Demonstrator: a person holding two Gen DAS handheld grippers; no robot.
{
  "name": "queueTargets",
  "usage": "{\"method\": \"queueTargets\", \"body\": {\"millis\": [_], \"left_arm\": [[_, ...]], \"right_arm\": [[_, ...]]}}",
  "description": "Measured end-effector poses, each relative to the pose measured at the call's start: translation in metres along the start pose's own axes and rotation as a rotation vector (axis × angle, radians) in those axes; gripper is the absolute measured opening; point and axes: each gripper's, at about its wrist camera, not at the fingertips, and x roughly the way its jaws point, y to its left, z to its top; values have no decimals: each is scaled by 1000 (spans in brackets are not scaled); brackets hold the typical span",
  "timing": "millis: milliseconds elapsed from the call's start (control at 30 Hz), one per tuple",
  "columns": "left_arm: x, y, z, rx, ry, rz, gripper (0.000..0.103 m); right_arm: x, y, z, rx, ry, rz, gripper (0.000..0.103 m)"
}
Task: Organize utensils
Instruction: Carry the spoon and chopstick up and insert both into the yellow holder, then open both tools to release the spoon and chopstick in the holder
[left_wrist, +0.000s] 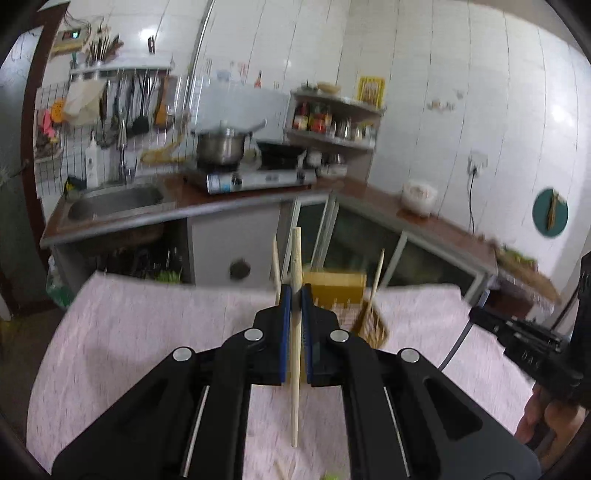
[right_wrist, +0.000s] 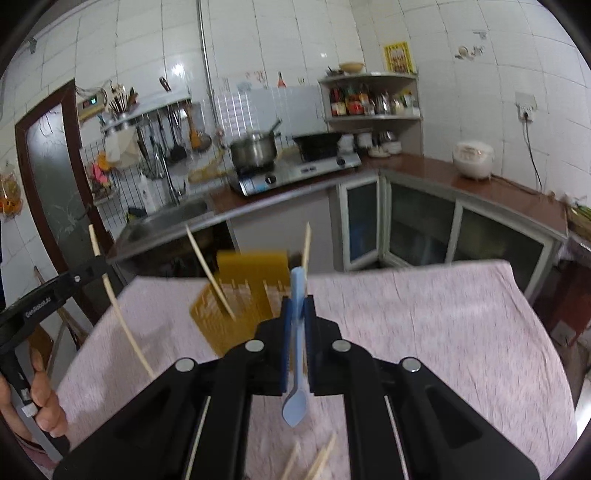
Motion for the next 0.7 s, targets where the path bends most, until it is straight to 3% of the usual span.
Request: {"method": "queueTargets", "body": {"millis": [133,333,500,700], "left_arm": [[15,-11,41,0,-86,-4,5],[53,-18,69,10,-162,22,4],[84,-19,59,41,-147,28,5],[119,-5,23,39,-46,28,5]], "right_arm": [[12,3,46,25,-58,20,7],[43,9,76,31,-76,20,7],[76,6,70,18,-47,10,7],[113,1,39,14,7,29,7]]}}
